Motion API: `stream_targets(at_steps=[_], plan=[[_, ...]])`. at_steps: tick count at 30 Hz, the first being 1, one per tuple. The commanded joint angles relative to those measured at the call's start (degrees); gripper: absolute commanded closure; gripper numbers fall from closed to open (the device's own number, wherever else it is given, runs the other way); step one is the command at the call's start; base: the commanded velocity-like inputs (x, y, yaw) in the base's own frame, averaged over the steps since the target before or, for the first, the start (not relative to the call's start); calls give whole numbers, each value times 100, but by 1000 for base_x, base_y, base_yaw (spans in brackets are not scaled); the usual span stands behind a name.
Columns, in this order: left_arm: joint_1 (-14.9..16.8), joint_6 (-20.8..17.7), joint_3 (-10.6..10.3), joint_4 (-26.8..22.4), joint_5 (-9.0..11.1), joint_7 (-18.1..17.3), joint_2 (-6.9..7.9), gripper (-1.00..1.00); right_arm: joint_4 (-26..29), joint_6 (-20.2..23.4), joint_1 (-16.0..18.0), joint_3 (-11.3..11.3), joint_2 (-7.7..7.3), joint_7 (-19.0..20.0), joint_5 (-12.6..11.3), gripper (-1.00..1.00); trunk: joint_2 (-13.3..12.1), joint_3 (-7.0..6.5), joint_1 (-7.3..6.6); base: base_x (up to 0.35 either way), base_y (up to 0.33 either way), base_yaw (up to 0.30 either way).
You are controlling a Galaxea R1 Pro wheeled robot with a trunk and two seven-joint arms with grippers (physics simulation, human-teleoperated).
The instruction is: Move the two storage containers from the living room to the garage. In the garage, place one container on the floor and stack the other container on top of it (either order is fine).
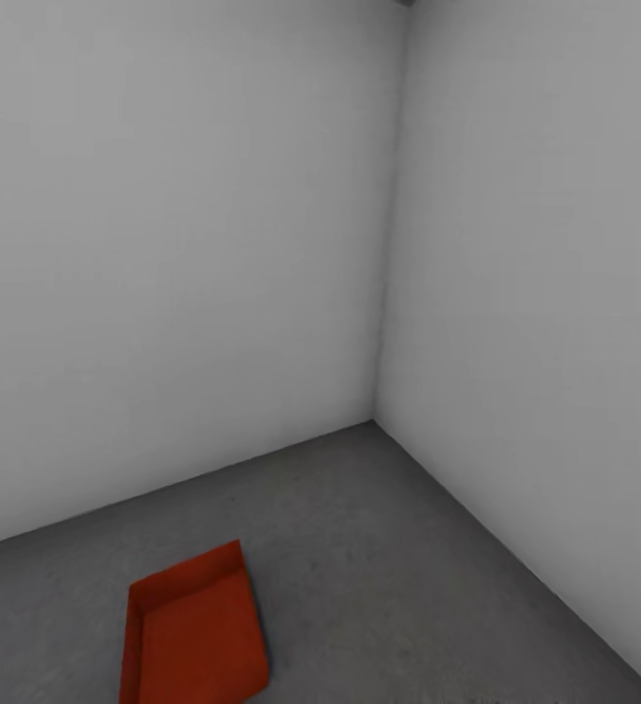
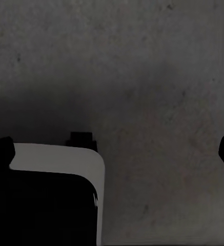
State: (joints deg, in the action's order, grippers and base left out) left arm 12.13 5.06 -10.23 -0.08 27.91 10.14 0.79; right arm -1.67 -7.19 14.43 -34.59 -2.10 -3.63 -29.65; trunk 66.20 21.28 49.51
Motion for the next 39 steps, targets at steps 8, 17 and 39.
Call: stream_targets(at_steps=[8,17,39], plan=[[1,12,-49,-1,48,14,0,-100,-15,-28,7,-47,0,-2,-52,-100,4,6,0,0,0,-250],[1,12,-49,-1,46,14,0,-100,-14,-28,7,-47,13,0,-48,-100,4,-11,0,0,0,-250],[1,12,-49,-1,48,14,-1,-100,-16,-28,7,-65,50,2,-14,-100,4,-135,0,0,0,-207]])
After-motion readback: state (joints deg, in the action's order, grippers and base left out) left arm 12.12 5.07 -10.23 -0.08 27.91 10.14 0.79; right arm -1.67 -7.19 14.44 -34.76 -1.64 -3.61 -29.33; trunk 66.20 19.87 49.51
